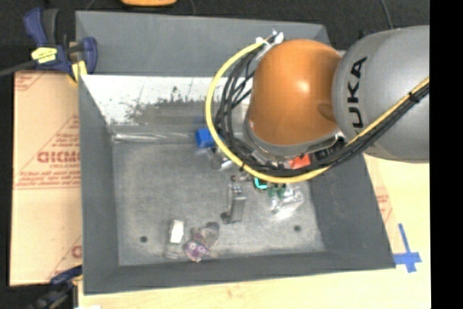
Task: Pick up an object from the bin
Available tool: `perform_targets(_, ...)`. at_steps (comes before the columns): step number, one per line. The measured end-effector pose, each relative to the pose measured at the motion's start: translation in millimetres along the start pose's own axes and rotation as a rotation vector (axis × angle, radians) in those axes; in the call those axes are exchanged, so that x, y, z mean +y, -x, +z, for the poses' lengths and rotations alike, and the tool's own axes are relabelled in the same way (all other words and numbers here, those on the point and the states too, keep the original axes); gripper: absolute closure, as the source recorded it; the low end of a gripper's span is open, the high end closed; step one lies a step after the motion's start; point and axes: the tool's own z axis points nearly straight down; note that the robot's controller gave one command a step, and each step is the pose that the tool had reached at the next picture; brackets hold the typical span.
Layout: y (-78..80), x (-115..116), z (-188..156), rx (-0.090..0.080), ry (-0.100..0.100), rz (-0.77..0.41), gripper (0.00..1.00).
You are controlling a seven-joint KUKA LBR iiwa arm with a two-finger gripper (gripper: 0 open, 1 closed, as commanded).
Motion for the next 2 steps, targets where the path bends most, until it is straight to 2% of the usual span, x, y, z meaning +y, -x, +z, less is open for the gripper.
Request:
perform_targets(1, -33.4, 5, 145, -0.010, 0.000, -0.113, 0.00)
perform_targets(2, -28.3, 20, 159, -0.017, 0.001, -0.050, 0.00)
